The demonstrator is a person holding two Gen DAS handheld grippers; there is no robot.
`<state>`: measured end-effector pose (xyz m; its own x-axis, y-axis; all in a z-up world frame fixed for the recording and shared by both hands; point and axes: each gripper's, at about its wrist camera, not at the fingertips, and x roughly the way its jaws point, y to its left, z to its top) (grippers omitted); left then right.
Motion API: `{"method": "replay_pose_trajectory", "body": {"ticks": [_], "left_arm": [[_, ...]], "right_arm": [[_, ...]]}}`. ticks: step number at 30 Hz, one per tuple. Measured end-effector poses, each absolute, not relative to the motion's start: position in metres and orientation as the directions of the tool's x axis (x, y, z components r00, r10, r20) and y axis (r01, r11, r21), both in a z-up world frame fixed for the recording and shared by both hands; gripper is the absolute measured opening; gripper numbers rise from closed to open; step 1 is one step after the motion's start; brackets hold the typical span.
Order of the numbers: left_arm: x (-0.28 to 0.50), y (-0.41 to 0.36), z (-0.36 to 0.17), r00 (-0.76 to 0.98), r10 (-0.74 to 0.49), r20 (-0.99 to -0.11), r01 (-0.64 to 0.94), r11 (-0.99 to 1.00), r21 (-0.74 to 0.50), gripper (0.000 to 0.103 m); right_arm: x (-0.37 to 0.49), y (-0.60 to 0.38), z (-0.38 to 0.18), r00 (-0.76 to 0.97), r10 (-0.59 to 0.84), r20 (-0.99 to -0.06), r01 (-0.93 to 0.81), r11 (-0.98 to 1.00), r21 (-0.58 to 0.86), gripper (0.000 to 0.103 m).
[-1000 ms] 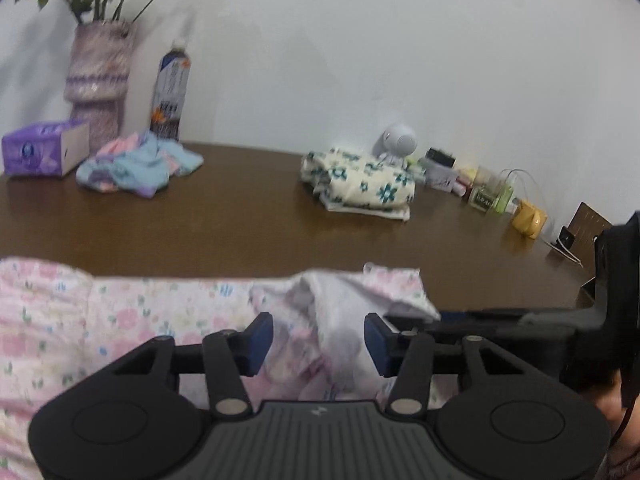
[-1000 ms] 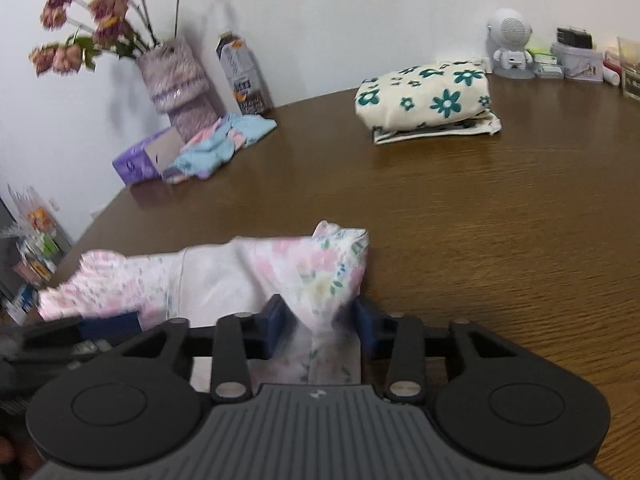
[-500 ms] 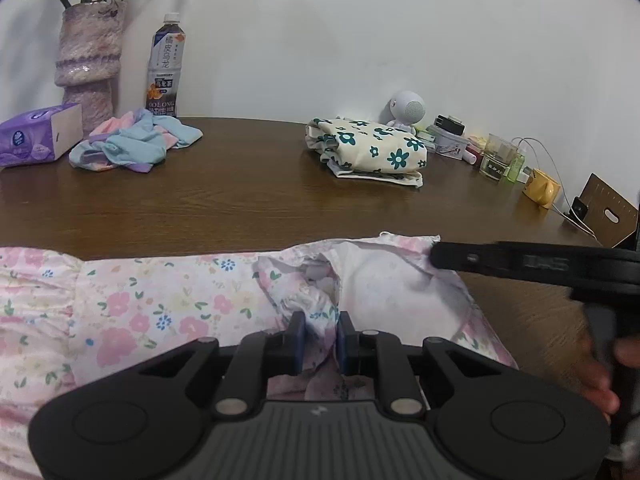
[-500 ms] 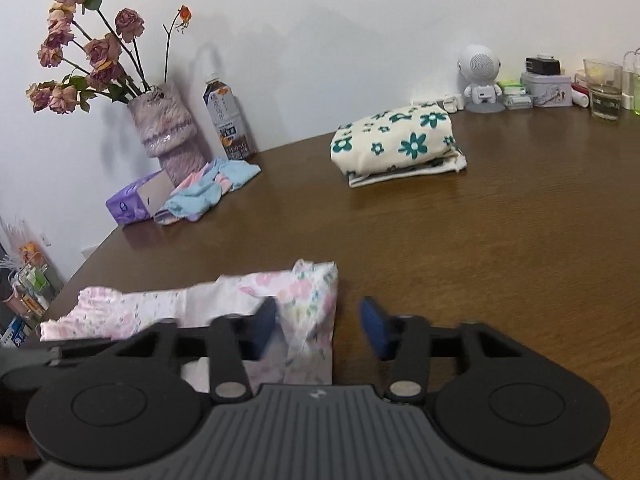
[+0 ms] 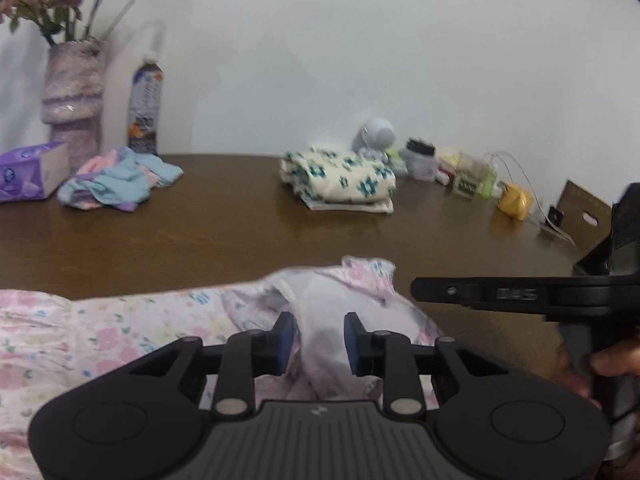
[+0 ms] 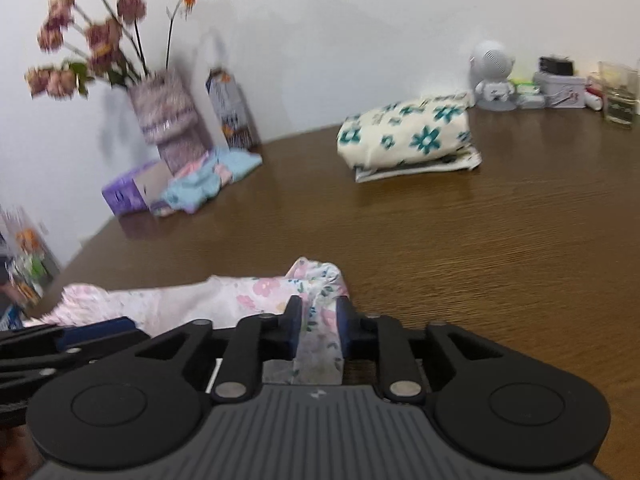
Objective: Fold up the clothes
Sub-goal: 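Hold the bundle edge with both grippers and start lifting it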
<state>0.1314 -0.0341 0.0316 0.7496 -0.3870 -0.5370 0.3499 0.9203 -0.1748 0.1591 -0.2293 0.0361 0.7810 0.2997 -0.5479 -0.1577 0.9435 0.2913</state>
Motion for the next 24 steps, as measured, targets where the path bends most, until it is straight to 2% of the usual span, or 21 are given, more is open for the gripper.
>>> {"method": "replay_pose_trajectory", "body": {"ticks": [5, 10, 15, 19, 20, 22, 23, 24], "left_arm": [[0.136, -0.039, 0.018, 0.722, -0.357, -0.592, 0.332, 0.93, -0.156, 0.023], [0.13, -0.034, 0.018, 0.727, -0.357, -0.586, 0.321, 0.932, -0.169, 0.023], [0.119, -0.028, 0.027, 0.753, -0.368, -0.545, 0.328, 0.928, -0.174, 0.023], [0.121, -0.031, 0.027, 0.742, -0.372, -0.558, 0.341, 0.926, -0.164, 0.023], [0.122, -0.032, 0.024, 0.734, -0.373, -0.568, 0.344, 0.925, -0.163, 0.023], [0.123, -0.035, 0.02, 0.718, -0.376, -0.586, 0.354, 0.922, -0.157, 0.021], [0.123, -0.036, 0.019, 0.717, -0.374, -0.589, 0.358, 0.922, -0.15, 0.021], [0.122, -0.037, 0.018, 0.715, -0.373, -0.591, 0.362, 0.921, -0.143, 0.021]], "right_arm": [[0.134, -0.23, 0.04, 0.764, 0.341, -0.548, -0.225, 0.937, 0.268, 0.021], [0.127, -0.212, 0.025, 0.728, 0.326, -0.604, -0.266, 0.945, 0.19, 0.02], [0.117, -0.21, 0.028, 0.744, 0.317, -0.588, -0.273, 0.948, 0.166, 0.02], [0.106, -0.218, 0.032, 0.754, 0.317, -0.576, -0.265, 0.948, 0.174, 0.02], [0.104, -0.22, 0.032, 0.751, 0.317, -0.58, -0.26, 0.948, 0.182, 0.021], [0.103, -0.226, 0.031, 0.75, 0.318, -0.58, -0.236, 0.948, 0.215, 0.03], [0.103, -0.23, 0.03, 0.749, 0.32, -0.58, -0.221, 0.946, 0.236, 0.039], [0.105, -0.233, 0.029, 0.747, 0.323, -0.581, -0.206, 0.943, 0.26, 0.042]]}}
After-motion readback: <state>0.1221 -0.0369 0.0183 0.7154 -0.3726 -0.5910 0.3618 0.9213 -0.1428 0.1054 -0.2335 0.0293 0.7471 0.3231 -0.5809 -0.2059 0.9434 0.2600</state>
